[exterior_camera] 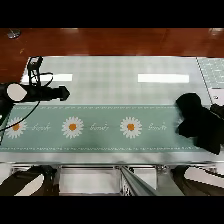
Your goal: Fold the shirts.
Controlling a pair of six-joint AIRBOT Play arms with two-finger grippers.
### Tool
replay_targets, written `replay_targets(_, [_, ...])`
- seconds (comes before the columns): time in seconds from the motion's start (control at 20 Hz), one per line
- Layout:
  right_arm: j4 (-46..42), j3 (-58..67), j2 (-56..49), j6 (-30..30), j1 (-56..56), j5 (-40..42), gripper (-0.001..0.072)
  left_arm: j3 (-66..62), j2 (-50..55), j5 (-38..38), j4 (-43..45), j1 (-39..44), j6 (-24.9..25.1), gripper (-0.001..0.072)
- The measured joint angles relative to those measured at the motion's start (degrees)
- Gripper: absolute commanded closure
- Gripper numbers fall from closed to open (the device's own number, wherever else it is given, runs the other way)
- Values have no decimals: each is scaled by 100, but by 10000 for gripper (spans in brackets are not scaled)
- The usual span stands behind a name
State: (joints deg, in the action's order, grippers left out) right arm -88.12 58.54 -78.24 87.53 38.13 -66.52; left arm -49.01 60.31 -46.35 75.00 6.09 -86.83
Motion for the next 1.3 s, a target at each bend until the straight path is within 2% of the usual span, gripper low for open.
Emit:
replay_targets(0.2, [796, 341, 833, -221, 7, 315, 694, -181, -188, -236, 0, 0, 76, 5])
replay_targets(0.4, [1582, 1158, 1858, -352, -210, 721, 694, -173, -876, -505, 2, 0, 127, 5])
replay_targets(0.65, [1954, 2564, 2643, -400, -1456, 1010, 694, 275, -1816, -776, -157, 0, 61, 5])
replay_targets(0.8, [2009, 3154, 2791, -415, -2660, 1147, 694, 538, -2079, -872, -321, 0, 37, 5])
replay_targets(1.0, [1628, 3427, 2728, -398, -4424, 1285, 694, 699, -2184, -903, -424, 0, 20, 6])
replay_targets(1.3, [1281, 3501, 1985, -352, -6019, 457, 694, 754, -2221, -918, -470, 0, 11, 5])
